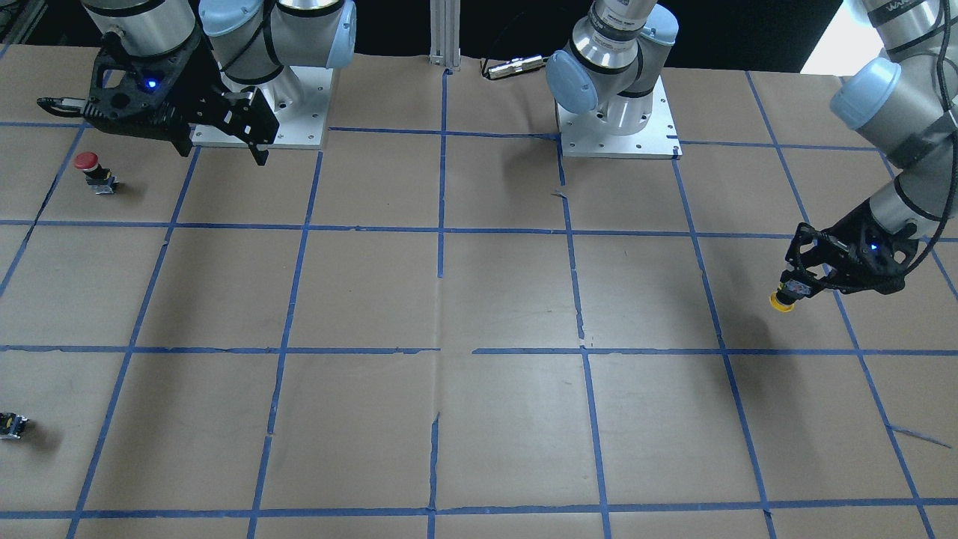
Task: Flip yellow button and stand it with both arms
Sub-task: 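Lift the button with the left gripper toward the center while the right gripper approaches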
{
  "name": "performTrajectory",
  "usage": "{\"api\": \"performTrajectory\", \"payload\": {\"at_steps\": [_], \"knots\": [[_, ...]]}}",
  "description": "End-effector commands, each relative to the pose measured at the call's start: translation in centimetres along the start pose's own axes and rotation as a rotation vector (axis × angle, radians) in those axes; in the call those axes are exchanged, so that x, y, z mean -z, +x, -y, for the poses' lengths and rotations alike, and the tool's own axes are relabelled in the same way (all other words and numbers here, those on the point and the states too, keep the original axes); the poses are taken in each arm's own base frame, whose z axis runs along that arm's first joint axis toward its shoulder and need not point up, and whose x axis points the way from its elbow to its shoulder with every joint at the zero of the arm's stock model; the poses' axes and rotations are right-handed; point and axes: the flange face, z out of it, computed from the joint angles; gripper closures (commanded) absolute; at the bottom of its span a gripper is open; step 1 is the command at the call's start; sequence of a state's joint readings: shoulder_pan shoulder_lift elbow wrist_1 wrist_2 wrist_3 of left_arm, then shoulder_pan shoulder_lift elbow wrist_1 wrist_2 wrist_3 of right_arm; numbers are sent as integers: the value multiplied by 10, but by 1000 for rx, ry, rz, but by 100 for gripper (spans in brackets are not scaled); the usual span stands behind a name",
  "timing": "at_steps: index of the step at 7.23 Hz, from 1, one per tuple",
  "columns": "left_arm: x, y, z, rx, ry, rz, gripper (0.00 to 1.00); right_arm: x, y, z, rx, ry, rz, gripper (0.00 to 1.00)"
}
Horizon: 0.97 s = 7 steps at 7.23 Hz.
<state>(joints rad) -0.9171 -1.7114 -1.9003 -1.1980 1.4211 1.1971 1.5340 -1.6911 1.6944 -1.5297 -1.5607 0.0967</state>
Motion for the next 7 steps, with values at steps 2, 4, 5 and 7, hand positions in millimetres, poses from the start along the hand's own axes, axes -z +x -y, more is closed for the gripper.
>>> {"api": "performTrajectory", "payload": {"at_steps": [2,4,5,7], "knots": [[32,84,34,192,198,-301,88,1,8,6,-50,4,10,0],[36,132,58,348,362,-621,88,0,-3,10,-380,-63,203,0],[44,163,71,373,411,-740,89,3,-13,14,-554,-126,326,0],[44,209,94,464,528,-972,91,7,-26,13,-850,-266,456,0]]}}
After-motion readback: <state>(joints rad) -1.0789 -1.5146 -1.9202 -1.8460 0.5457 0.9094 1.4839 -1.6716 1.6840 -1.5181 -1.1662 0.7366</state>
